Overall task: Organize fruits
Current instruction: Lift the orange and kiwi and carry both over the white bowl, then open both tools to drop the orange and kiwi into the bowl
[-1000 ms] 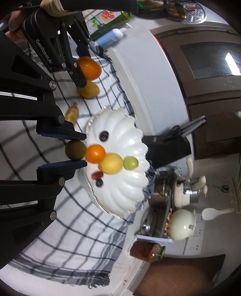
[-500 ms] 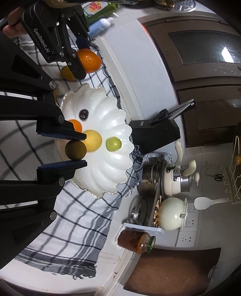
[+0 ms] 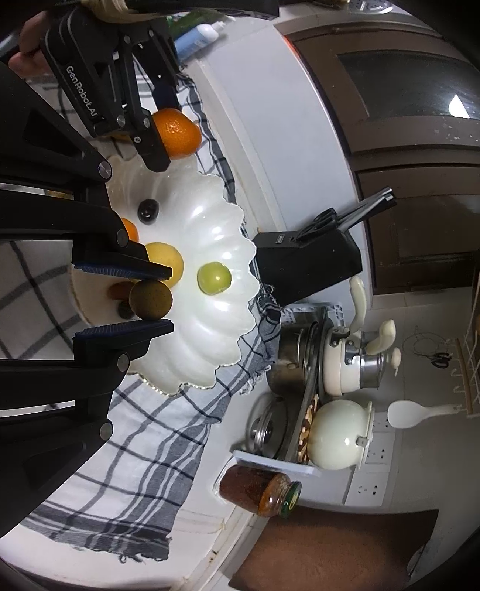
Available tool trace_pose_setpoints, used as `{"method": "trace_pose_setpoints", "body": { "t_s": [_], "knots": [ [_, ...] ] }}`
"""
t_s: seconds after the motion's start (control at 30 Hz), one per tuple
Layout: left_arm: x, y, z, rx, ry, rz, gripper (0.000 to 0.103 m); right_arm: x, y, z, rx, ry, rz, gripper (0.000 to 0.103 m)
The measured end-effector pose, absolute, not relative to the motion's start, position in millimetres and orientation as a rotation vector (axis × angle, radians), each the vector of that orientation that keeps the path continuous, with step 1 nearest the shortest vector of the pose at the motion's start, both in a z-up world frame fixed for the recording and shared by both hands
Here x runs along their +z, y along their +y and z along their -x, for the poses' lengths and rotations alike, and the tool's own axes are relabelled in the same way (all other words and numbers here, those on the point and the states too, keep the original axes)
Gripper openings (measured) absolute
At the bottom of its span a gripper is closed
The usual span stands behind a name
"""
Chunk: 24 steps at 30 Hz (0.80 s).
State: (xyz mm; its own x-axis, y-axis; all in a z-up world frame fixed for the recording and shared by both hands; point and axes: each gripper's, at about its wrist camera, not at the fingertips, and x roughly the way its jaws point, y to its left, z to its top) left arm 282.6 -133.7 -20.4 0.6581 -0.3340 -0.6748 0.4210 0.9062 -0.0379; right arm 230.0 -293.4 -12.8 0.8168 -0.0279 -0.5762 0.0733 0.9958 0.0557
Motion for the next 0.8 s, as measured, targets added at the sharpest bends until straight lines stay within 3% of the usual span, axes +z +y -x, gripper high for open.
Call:
{"method": "trace_pose_setpoints", "body": {
  "t_s": [0.57,0.8],
  "knots": [
    [-49,-139,-316,-0.420,0.801,-0.127,0.046,-34,-294,-259,-0.067,0.670,-0.057,0.025],
    [-44,-133,-313,-0.397,0.779,-0.122,0.060,-32,-294,-256,-0.103,0.655,-0.054,0.054]
  ]
}}
